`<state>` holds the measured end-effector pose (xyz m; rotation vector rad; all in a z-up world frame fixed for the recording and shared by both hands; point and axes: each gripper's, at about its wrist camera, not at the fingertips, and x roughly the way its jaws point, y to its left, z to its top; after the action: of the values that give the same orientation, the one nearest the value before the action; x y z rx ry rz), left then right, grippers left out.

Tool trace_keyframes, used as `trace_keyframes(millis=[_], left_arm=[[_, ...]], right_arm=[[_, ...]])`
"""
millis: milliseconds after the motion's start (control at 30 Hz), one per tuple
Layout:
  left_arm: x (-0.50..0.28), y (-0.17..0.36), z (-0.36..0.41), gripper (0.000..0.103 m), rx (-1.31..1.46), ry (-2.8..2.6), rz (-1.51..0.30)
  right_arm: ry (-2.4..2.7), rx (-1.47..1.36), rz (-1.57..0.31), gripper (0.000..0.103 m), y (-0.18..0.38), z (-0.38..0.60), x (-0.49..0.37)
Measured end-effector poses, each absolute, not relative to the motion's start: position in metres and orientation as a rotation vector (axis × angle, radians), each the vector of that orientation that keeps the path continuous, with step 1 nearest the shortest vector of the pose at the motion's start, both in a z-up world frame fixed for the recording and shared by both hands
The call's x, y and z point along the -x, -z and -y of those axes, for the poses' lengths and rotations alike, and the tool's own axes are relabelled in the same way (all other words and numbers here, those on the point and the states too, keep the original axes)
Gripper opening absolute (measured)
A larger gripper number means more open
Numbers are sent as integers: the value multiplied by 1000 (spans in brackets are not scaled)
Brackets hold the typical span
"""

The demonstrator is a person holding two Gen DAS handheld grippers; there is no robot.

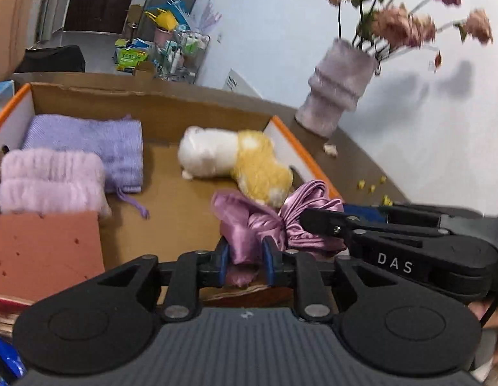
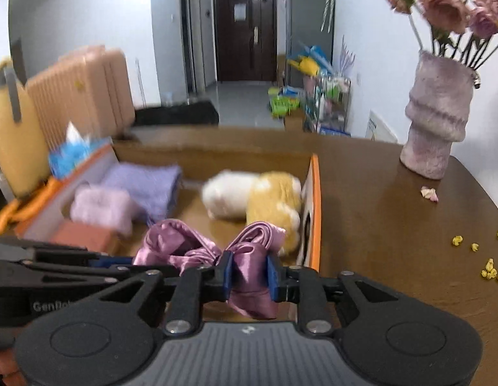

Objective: Organize soft objects
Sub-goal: 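Carry the pink satin bow into the box and open the right tool, then withdraw the right tool from the box toward the white wedge sponge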

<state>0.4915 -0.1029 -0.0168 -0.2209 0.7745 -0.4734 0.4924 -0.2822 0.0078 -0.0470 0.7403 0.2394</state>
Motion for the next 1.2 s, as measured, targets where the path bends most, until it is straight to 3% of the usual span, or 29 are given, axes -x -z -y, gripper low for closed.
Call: trace_keyframes(millis=[67,100,167,300,400,467,633,700,767,900,1200], left_arm=[[-491,17,105,51,199,473,-764],[-491,16,104,56,204,466,-773],[-489,8,100,57,216,472,-785],[-458,-32,89,58,157,468,-682],[-424,-73,75,74,121,456,-573],[-404,-95,68,77,110,456,-531],[-343,-131,52,87,38,387,-393],[-317,-136,47,91,3,334,-336],[-296,-136,42,103,-10,284,-275],[-253,-128,27,103,-22,199,-210],[-193,-124,1,103,9,141,-169]], right_arm=[[-214,69,-739,32,-3,282,-491],[-200,78,-735,34,-2,281,-489],[-195,74,-711,45,-10,282,-480],[-198,60,-629,46,-44,288,-455],[-200,55,-556,51,-78,289,-432],[-206,51,-510,58,-97,288,-414],[-233,50,-416,62,-124,280,-366],[-238,57,-346,75,-131,279,-341],[-233,62,-243,94,-131,277,-313],[-220,85,-123,96,-123,274,-267],[-214,28,-121,97,-111,272,-219]])
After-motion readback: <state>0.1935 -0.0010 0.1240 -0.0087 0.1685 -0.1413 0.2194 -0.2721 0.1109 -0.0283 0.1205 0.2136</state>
